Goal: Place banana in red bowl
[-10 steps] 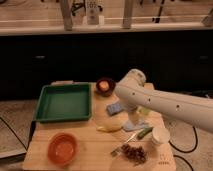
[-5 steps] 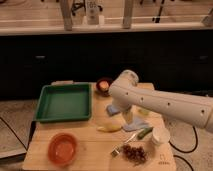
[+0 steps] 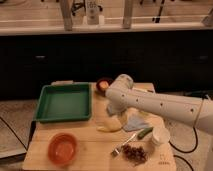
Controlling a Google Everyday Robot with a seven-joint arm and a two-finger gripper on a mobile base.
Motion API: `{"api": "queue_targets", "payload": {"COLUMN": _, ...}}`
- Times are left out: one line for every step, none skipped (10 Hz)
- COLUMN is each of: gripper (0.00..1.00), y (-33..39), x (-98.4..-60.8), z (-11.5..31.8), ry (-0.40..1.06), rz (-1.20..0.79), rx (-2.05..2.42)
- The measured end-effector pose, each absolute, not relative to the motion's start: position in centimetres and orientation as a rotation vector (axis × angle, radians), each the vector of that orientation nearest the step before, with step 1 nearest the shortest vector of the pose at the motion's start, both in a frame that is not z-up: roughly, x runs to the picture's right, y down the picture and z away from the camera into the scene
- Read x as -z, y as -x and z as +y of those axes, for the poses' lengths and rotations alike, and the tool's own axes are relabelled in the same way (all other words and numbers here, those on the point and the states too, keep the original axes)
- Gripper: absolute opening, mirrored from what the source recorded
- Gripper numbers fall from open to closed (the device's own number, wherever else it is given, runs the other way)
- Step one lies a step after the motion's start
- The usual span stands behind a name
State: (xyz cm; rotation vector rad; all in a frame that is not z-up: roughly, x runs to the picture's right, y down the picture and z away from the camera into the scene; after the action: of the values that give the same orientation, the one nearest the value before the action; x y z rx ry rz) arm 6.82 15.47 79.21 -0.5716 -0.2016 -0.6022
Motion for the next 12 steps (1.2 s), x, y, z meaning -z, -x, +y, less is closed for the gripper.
{"api": "queue_targets", "payload": {"gripper": 0.80, "y": -6.8, "x": -80.0, "z": 16.2, "ry": 0.573, "rz": -0.219, "rx": 0.604}}
{"api": "queue_targets", "payload": {"gripper": 0.80, "y": -6.8, "x": -80.5, "z": 16.7, "ry": 0.577, "rz": -0.228, "rx": 0.604}}
{"api": "queue_targets", "payload": {"gripper": 0.80, "y": -6.9, "x": -81.4, "z": 17.5, "ry": 0.583, "rz": -0.247, "rx": 0.603}}
{"api": "queue_targets", "payload": {"gripper": 0.80, "y": -7.1, "x": -82.0, "z": 18.1, "ry": 0.590, "rz": -0.256, "rx": 0.599}}
{"api": "queue_targets", "payload": {"gripper": 0.80, "y": -7.0, "x": -82.5, "z": 18.5, "ry": 0.595, "rz": -0.266, "rx": 0.597}}
{"api": "queue_targets", "payload": {"gripper": 0.80, "y": -7.0, "x": -83.1, "z": 19.0, "ry": 0.604, "rz": -0.280, "rx": 0.599}}
{"api": "queue_targets", "payload": {"gripper": 0.80, "y": -6.8, "x": -83.5, "z": 19.4, "ry": 0.610, "rz": -0.285, "rx": 0.605}}
{"api": "queue_targets", "payload": {"gripper": 0.80, "y": -6.6, "x": -83.7, "z": 19.5, "ry": 0.613, "rz": -0.290, "rx": 0.614}}
{"api": "queue_targets", "payload": {"gripper": 0.80, "y": -6.4, "x": -84.1, "z": 19.7, "ry": 0.616, "rz": -0.296, "rx": 0.622}}
{"api": "queue_targets", "payload": {"gripper": 0.80, "y": -6.5, "x": -84.3, "z": 19.8, "ry": 0.623, "rz": -0.299, "rx": 0.628}}
{"api": "queue_targets", "payload": {"gripper": 0.80, "y": -6.5, "x": -84.4, "z": 19.9, "ry": 0.627, "rz": -0.300, "rx": 0.631}}
{"api": "queue_targets", "payload": {"gripper": 0.80, "y": -6.5, "x": -84.5, "z": 19.9, "ry": 0.631, "rz": -0.300, "rx": 0.637}}
